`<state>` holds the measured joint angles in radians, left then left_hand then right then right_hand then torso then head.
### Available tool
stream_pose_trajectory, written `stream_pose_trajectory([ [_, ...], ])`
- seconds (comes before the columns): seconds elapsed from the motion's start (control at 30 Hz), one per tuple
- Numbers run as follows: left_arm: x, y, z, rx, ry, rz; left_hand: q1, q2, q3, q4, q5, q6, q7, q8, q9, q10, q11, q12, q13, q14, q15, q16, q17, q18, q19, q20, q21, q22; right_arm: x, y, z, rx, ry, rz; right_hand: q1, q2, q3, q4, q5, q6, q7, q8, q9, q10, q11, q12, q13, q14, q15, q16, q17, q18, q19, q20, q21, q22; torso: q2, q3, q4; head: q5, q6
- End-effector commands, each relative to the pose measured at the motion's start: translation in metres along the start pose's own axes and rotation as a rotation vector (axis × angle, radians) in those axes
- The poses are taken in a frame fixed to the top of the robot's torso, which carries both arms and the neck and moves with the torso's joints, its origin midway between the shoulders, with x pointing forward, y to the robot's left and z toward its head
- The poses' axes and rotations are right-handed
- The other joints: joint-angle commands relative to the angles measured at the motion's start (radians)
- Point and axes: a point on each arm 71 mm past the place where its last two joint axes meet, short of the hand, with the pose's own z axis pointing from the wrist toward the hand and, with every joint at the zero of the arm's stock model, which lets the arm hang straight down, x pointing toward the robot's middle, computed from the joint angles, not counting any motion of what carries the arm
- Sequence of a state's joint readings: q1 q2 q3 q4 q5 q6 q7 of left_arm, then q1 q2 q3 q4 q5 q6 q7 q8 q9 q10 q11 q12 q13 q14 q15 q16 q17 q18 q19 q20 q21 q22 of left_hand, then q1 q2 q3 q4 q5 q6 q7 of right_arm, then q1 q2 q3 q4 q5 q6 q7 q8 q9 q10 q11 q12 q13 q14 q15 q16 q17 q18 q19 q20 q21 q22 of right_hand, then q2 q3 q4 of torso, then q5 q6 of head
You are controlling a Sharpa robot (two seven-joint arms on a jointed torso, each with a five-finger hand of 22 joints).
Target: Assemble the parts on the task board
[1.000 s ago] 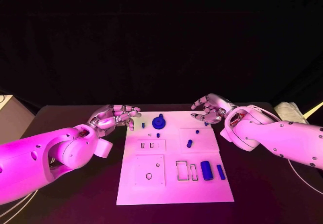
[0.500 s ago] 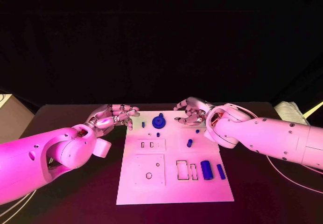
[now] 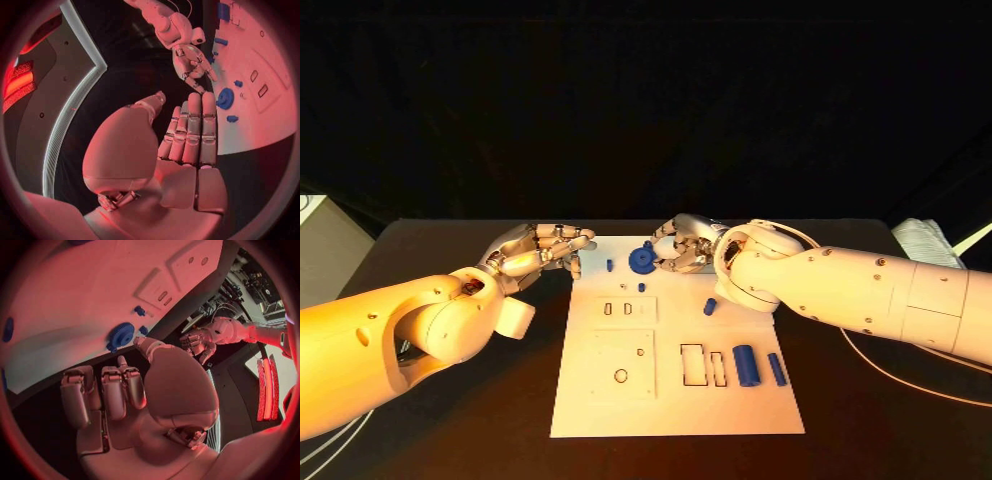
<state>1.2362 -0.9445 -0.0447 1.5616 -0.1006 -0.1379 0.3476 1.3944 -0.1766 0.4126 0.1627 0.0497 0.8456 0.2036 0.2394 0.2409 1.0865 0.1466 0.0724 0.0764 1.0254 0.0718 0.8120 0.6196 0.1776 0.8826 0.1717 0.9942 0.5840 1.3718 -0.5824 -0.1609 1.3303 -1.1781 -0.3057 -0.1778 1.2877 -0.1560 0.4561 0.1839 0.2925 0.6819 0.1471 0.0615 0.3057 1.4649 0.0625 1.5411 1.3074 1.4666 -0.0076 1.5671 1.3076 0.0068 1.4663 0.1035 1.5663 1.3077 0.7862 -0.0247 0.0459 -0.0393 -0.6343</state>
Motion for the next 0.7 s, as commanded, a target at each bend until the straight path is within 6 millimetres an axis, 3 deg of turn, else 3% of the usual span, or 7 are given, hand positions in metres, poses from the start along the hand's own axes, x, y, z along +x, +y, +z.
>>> stream_pose_trajectory([
  [0.03, -0.0001, -0.0013, 0.0002, 0.014, 0.008, -0.002, -0.001, 0.010, 0.001, -0.001, 0.000, -0.001, 0.002, -0.002, 0.002, -0.002, -0.003, 0.001, -0.001, 0.007, 0.001, -0.006, -0.001, 0.007, -0.005, -0.001, 0.005, 0.000, 0.0042, 0.0014, 0.0022, 0.010, 0.033, -0.027, -0.012, 0.003, 0.008, 0.000, 0.000, 0.013, 0.001, 0.001, 0.003, 0.084, -0.004, 0.006, 0.241, 0.104, -0.005, 0.004, 0.263, -0.007, 0.105, -0.010, 0.004, 0.263, 0.005, -0.0025, 0.0036, -0.001, -0.001],
  [0.2, -0.0014, -0.0013, -0.0001, 0.013, 0.004, 0.000, -0.001, 0.010, 0.001, -0.001, 0.000, -0.001, 0.002, -0.002, 0.002, -0.002, -0.003, 0.001, -0.001, 0.007, 0.001, -0.006, -0.001, 0.007, -0.005, -0.001, 0.005, 0.000, 0.0063, 0.0037, 0.0047, 0.010, 0.038, -0.030, -0.016, 0.003, 0.009, 0.001, 0.002, 0.027, 0.000, 0.004, 0.007, 0.084, -0.004, 0.006, 0.241, 0.104, -0.005, 0.004, 0.263, -0.007, 0.105, -0.011, 0.004, 0.263, 0.007, -0.0026, 0.0055, 0.000, -0.002],
  [0.7, -0.0005, -0.0017, -0.0006, 0.013, 0.006, 0.000, -0.001, 0.010, 0.001, -0.001, 0.000, -0.001, 0.002, -0.002, 0.002, -0.002, -0.003, 0.001, -0.001, 0.007, 0.001, -0.006, -0.001, 0.007, -0.005, -0.001, 0.005, 0.000, 0.0111, 0.0011, 0.0108, 0.033, 0.060, -0.037, -0.027, 0.002, 0.009, 0.003, 0.003, 0.044, 0.000, 0.009, 0.010, 0.084, -0.001, 0.005, 0.241, 0.104, -0.004, 0.004, 0.263, -0.007, 0.105, -0.011, 0.004, 0.263, 0.005, -0.0029, 0.0036, 0.006, -0.009],
])
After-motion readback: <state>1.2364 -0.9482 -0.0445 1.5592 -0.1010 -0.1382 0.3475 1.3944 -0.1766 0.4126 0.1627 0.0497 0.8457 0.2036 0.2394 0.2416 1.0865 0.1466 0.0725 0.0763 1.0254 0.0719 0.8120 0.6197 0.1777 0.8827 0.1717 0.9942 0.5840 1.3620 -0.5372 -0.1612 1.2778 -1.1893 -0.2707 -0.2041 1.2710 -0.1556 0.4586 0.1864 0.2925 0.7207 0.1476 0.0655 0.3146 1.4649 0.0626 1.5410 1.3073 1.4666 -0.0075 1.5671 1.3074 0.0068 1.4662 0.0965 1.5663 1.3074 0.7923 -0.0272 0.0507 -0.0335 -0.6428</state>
